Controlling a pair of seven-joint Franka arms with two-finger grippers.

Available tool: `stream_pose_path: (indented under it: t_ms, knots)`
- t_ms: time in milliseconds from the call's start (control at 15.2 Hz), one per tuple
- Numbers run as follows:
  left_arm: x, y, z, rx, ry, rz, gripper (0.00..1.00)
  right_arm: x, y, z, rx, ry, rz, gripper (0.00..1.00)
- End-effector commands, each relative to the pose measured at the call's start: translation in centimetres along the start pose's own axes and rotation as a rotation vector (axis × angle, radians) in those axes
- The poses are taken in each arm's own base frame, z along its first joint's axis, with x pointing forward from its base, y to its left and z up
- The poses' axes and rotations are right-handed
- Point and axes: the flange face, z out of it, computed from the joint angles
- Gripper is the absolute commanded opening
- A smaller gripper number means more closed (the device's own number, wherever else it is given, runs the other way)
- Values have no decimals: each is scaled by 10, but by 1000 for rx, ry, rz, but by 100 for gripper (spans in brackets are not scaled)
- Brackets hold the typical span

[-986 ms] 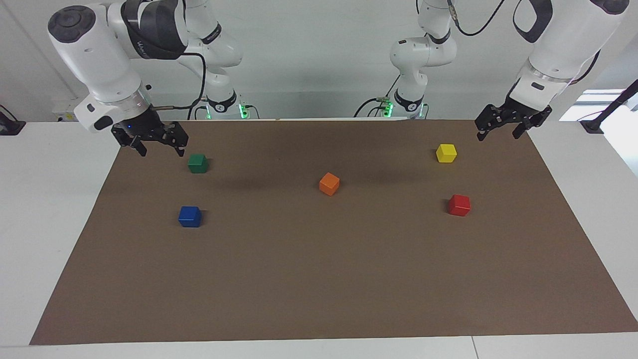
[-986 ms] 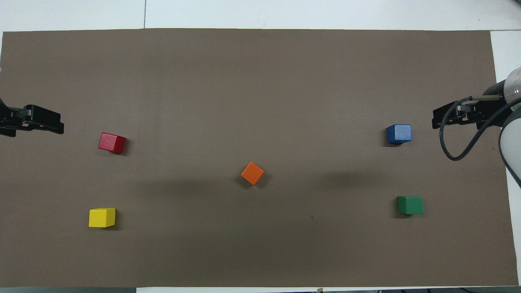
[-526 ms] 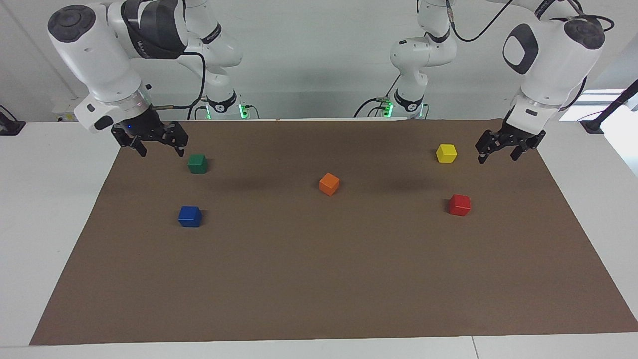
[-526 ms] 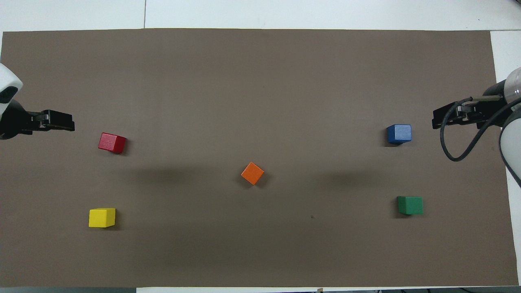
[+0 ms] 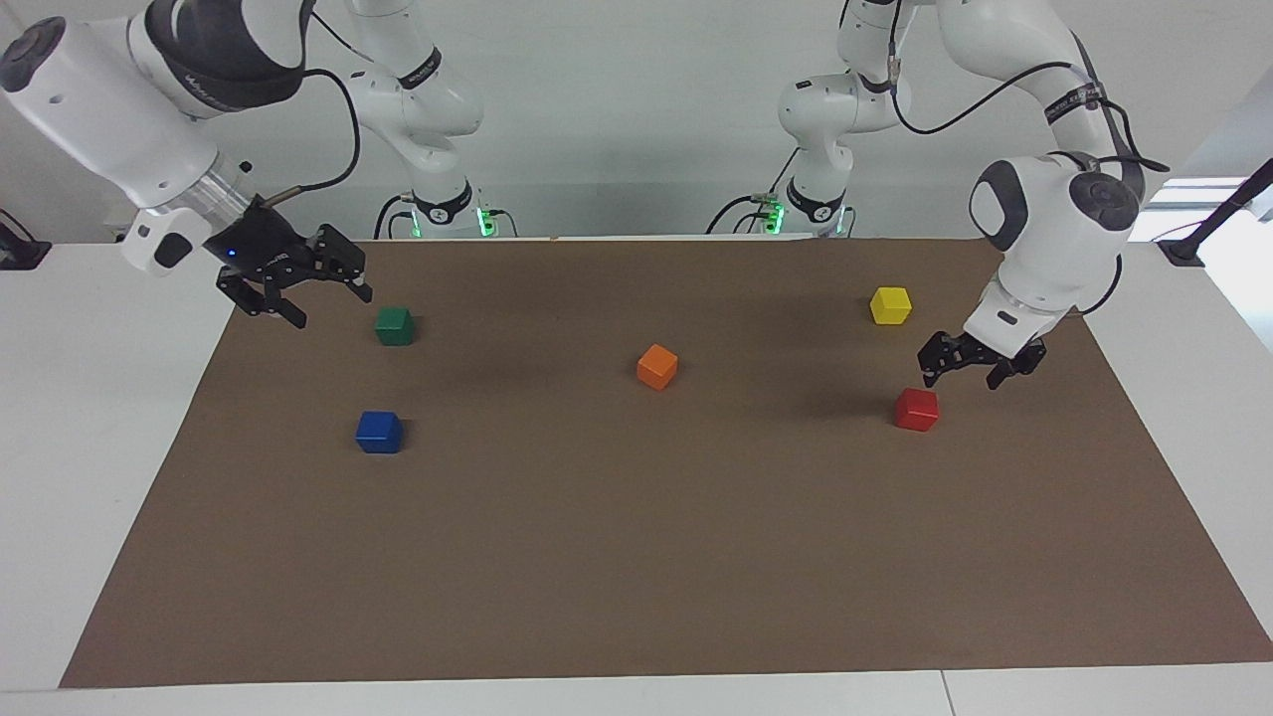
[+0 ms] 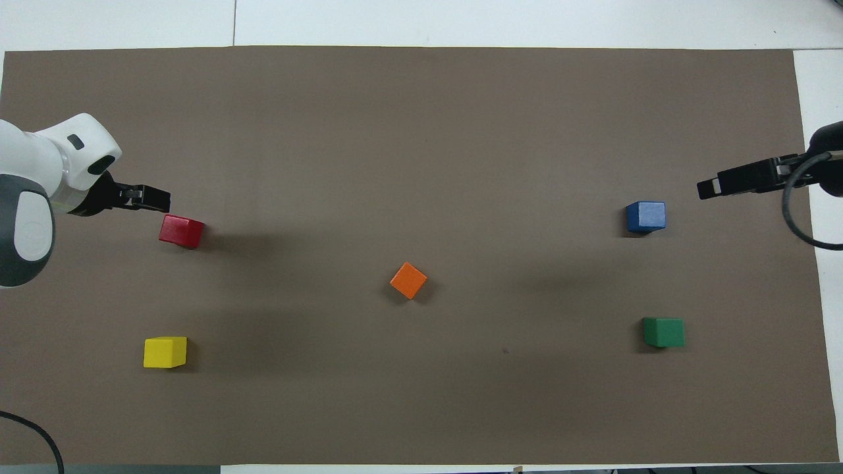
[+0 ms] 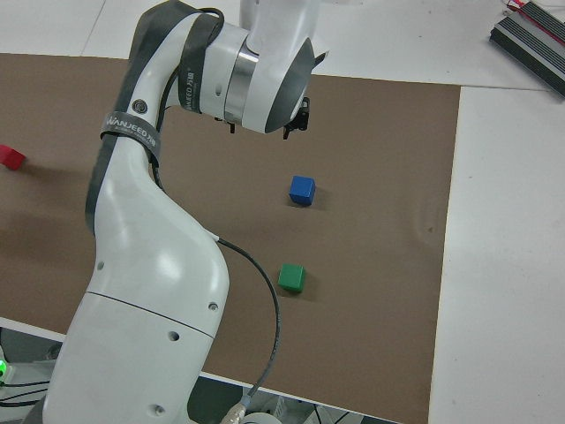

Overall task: Transfer red block to right arm and stack on blue block
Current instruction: 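Lower the left gripper onto the red block while the right gripper advances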

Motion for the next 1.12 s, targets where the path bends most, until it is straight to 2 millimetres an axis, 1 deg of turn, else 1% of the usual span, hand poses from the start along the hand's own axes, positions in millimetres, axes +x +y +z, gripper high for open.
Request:
stream_pose_path:
  t_ms: [0,131,197,329,394,460,526,592,657,723,789,855,920,986,1052]
  knots:
    - [-8,1,22,4,38,20,100,10,13,12,189,54,-32,100]
    - [-8,0,28,4,35,23,100,11,21,24,328,73,1,100]
    - [-9,2,38,2,21,30,100,11,22,34,409,80,24,100]
    - [-10,1,46,-1,5,29,100,7,24,51,525,87,32,100]
    - [-12,1,53,-4,-9,29,100,6,28,67,601,69,43,100]
    - [-12,-2,61,-5,-21,28,100,0,39,82,704,65,74,100]
    - [-12,-1,68,-3,-32,43,100,-7,47,102,860,59,135,100]
    - [-11,-3,71,-4,-35,56,100,-10,49,123,1026,31,173,100]
    - [-10,-3,75,-6,-41,61,100,-11,56,139,1115,-8,189,100]
    - [-9,-1,77,-6,-38,66,100,-12,65,152,1164,-35,204,100]
    - [-8,-1,79,-5,-34,67,100,-13,70,166,1211,-66,214,100]
    - [-8,0,85,-7,-41,69,100,-9,68,182,1276,-86,227,100]
    - [-9,0,87,-8,-44,69,100,-6,66,193,1308,-95,237,100]
    - [-9,2,89,-9,-48,72,100,-2,58,211,1343,-116,245,100]
    - [-9,2,92,-10,-51,72,100,3,46,222,1402,-121,239,100]
